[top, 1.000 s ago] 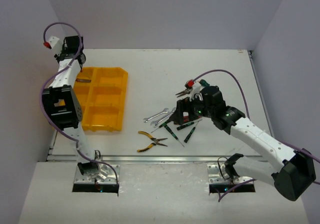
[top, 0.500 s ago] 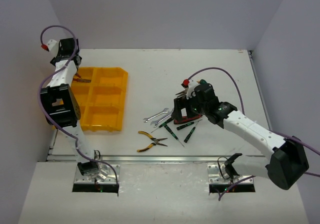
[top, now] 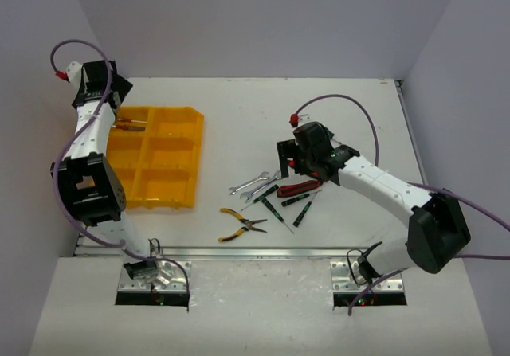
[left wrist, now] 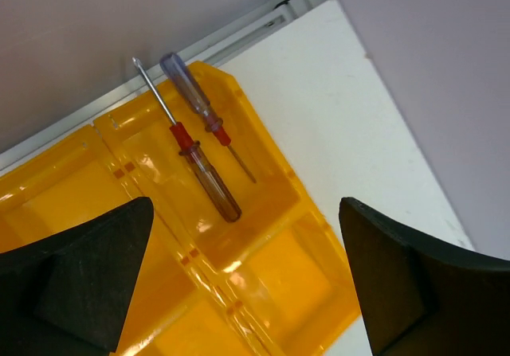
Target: Sort the tools into containers
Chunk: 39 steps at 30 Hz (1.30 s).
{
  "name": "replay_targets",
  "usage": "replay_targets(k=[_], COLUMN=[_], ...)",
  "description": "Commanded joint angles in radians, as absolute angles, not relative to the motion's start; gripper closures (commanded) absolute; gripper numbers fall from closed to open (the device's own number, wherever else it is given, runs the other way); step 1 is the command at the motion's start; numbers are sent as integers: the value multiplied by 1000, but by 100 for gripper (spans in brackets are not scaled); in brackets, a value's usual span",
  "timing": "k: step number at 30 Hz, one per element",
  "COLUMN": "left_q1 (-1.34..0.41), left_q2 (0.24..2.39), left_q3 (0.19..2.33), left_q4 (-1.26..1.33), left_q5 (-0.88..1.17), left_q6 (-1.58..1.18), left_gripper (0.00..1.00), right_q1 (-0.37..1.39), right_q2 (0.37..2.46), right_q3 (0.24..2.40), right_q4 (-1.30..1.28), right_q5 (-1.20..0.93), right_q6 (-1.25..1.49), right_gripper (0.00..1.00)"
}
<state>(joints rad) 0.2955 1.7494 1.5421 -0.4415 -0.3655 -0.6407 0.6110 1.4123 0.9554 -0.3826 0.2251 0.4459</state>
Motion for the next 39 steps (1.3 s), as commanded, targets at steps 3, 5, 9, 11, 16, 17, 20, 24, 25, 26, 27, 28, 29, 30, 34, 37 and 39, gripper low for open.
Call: replay_targets(k=[3,5,9,11,16,17,20,24,25,26,27,28,29,30,34,37,39], left_q1=[304,304,304,304,264,230,154,95,94,95,95,95,95,95,95,95,95], left_q2=[1451,1391,1227,1126,1029,1019,978,865,848,830,820,816,813,811,817,830,837], left_q3=[1350,1290,1082,1003,901,897,896,870,876,887,894,897,896,894,867,848,834], left_q4=[-324,-309,-244,-195,-146,-147,-191,-208,-227,-242,-262,-274,-280,-281,-273,-264,-254], left_q5=[-216,-155,-49,-23,132,154,165,179,174,166,162,170,184,203,240,248,266], left_q6=[-646,-653,-706,-751,-787,-769,-730,-661,-641,-615,-599,-590,-583,-577,-563,-558,-559], left_gripper=[0,0,0,0,0,0,0,0,0,0,0,0,0,0,0,0,0], right_q1=[479,435,358,328,277,267,259,259,259,259,259,259,259,259,261,261,261], right_q2=[1536,1578,1670,1717,1827,1852,1918,1962,1963,1967,1977,1991,2002,2008,1996,1968,1952], right_q3=[1147,1179,1256,1297,1338,1345,1377,1379,1370,1362,1362,1364,1363,1359,1311,1256,1228], right_q4=[-418,-423,-436,-441,-455,-456,-478,-497,-492,-485,-486,-494,-500,-503,-478,-463,-445], right_q5=[242,214,199,134,29,8,-37,-53,-62,-71,-68,-63,-59,-59,-66,-64,-66], right_q6=[449,453,401,348,170,130,79,69,67,66,69,74,78,80,96,109,116], right_gripper=[1,1,5,8,13,17,30,43,44,44,44,47,49,51,53,53,53])
